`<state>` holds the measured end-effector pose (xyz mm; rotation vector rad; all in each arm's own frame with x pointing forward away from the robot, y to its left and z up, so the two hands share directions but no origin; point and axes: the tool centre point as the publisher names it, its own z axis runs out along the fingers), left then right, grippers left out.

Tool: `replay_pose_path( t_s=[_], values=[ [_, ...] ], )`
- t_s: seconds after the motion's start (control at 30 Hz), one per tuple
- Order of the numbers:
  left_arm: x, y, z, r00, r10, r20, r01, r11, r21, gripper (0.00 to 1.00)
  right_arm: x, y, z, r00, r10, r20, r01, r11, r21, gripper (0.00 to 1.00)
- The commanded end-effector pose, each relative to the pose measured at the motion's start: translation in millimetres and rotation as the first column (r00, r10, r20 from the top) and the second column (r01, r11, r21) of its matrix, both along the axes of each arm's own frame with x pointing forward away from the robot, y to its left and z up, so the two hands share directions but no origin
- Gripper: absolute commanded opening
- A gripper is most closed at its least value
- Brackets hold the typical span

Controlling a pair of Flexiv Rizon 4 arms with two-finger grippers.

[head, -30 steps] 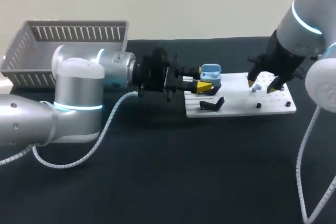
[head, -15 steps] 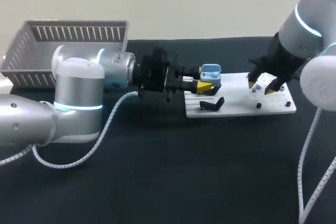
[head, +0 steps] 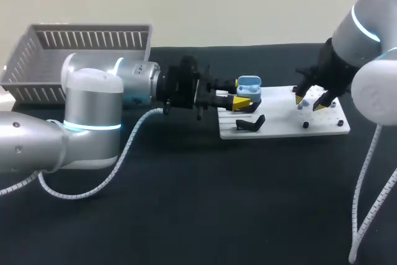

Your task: Pick up each earbud case from the left stands, insert the matching earbuds, close the lid, and place the case in the box.

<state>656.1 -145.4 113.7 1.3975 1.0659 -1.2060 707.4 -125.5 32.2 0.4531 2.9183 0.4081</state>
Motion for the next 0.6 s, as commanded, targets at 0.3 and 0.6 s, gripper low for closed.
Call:
replay_pose_path(
  t_s=[0.3, 0.6],
  values=[
    [-1.5, -0.2, -0.6, 1.0, 0.006, 0.003, -0.006, 1.0, -0.002, 0.0, 6.1, 1.0, -6.1, 1.0, 0.004, -0.016, -0.004, 1.0, 0.009, 0.38],
    [-1.5, -0.2, -0.6, 1.0, 0.006, 0.003, -0.006, 1.0, -0.002, 0.0, 4.7, 3.2, -7.7, 1.0, 0.009, -0.026, -0.009, 1.0, 0.006, 0.22]
  ],
)
